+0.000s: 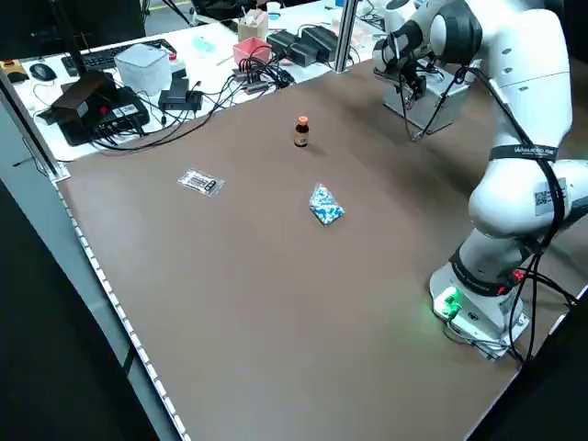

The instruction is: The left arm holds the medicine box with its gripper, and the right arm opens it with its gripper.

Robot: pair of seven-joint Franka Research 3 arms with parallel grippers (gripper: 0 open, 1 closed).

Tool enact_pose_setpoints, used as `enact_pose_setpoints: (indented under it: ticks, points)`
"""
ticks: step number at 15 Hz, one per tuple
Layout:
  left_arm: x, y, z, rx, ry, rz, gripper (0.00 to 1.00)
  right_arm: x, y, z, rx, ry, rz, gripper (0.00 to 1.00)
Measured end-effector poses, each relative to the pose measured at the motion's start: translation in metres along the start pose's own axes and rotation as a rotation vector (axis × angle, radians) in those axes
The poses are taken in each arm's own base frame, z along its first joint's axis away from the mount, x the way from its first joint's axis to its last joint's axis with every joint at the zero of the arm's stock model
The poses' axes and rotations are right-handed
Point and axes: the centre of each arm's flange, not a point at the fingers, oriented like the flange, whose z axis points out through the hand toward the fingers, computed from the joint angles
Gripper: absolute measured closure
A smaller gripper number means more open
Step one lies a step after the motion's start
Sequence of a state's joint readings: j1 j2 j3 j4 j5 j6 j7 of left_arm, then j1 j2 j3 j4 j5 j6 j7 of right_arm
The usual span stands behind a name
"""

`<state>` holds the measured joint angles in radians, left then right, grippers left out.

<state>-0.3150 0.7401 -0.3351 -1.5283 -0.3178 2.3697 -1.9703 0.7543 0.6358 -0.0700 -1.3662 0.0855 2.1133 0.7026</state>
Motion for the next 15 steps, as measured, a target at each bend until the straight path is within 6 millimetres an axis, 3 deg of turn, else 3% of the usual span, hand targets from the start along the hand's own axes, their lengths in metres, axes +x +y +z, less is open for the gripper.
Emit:
enact_pose_setpoints:
  ticks: [2,6,8,15]
  points:
    - [0.0,0.0,0.0004,-0.002,0.004,0.005,0.29,-0.0002,0.0002,0.0013,-0.003,-0.002,0.0,0.17]
    - [-0.0014,-0.0046,0.002,0.015,0.024,0.017,0.64,-0.0003,0.0006,0.0039,-0.006,-0.005,0.0,0.18]
    - [0.0003,-0.0047,0.0026,0.017,0.028,0.001,0.7,-0.0003,0.0008,0.0046,-0.007,-0.006,0.0,0.18]
    - [0.0003,-0.0047,0.0024,0.017,0.028,-0.002,0.7,0.0007,0.0019,0.0045,-0.008,-0.005,0.002,0.18]
